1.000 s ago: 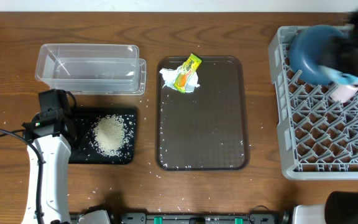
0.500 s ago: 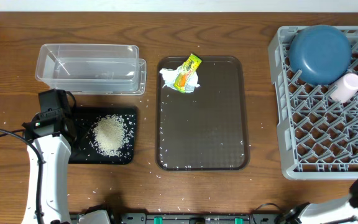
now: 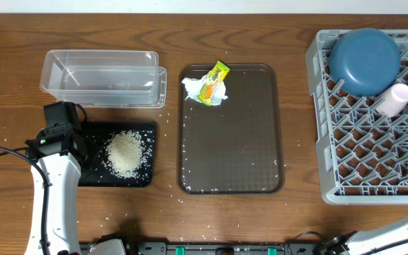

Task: Sort waste into correct bins and load items into the dishwasher rack
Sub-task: 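Carry the light blue bowl into the rack's front right and release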

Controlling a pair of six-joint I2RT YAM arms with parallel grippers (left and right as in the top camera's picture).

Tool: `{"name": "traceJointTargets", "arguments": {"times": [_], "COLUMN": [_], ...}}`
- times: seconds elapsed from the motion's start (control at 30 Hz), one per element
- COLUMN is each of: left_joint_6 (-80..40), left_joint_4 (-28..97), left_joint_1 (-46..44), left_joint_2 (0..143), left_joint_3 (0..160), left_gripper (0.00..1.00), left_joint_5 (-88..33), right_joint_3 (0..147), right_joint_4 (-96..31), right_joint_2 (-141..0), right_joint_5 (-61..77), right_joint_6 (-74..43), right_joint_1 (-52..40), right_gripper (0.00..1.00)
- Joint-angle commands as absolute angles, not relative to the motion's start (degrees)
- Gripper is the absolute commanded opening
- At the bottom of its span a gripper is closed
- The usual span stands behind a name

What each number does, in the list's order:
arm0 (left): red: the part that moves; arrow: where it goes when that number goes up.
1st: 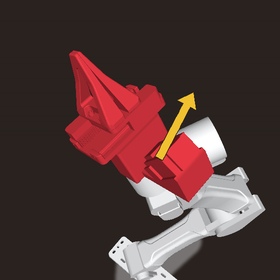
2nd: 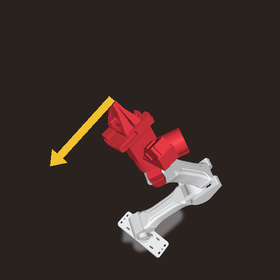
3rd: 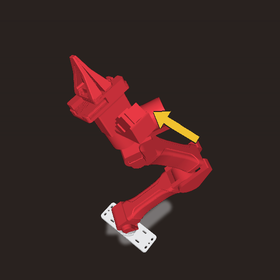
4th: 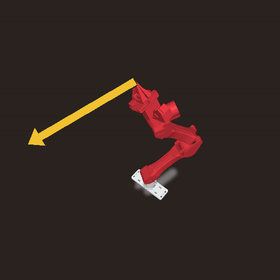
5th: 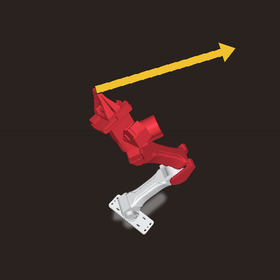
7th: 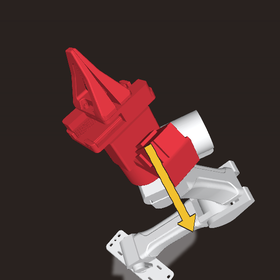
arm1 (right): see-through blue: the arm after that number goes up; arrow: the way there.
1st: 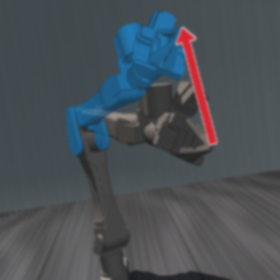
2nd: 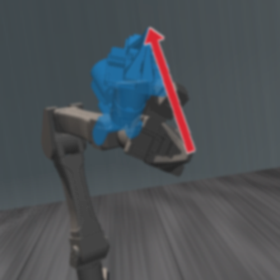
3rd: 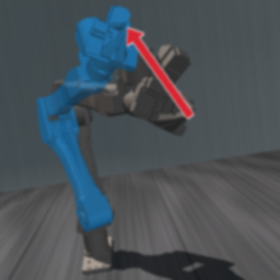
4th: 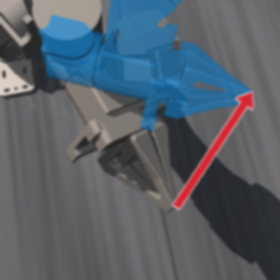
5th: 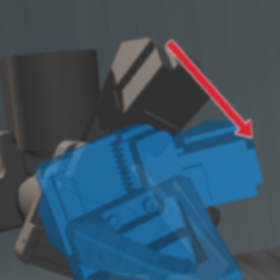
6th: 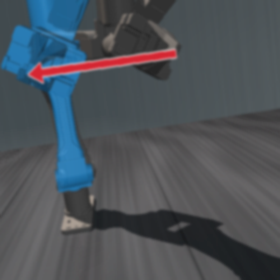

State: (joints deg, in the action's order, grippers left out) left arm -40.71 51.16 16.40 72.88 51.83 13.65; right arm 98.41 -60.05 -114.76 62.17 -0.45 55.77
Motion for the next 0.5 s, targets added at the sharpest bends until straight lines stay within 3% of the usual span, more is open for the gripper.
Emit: {"name": "traceJointTargets", "arguments": {"times": [0.0, 0.47], "left_joint_6": [-41.2, -41.2], "left_joint_4": [51.4, 51.4], "left_joint_1": [16.6, 16.6], "left_joint_2": [73.2, 73.2], "left_joint_3": [52.0, 52.0], "left_gripper": [0.93, 0.93], "left_joint_5": [13.9, 13.9], "right_joint_3": [98.4, 97.7], "right_joint_4": [-61.1, -62.2], "right_joint_2": [-114.7, -115.0], "right_joint_5": [65.0, 72.9], "right_joint_6": [1.6, 8.6], "right_joint_1": [57.5, 56.2], "right_gripper": [0.01, 0.01]}}
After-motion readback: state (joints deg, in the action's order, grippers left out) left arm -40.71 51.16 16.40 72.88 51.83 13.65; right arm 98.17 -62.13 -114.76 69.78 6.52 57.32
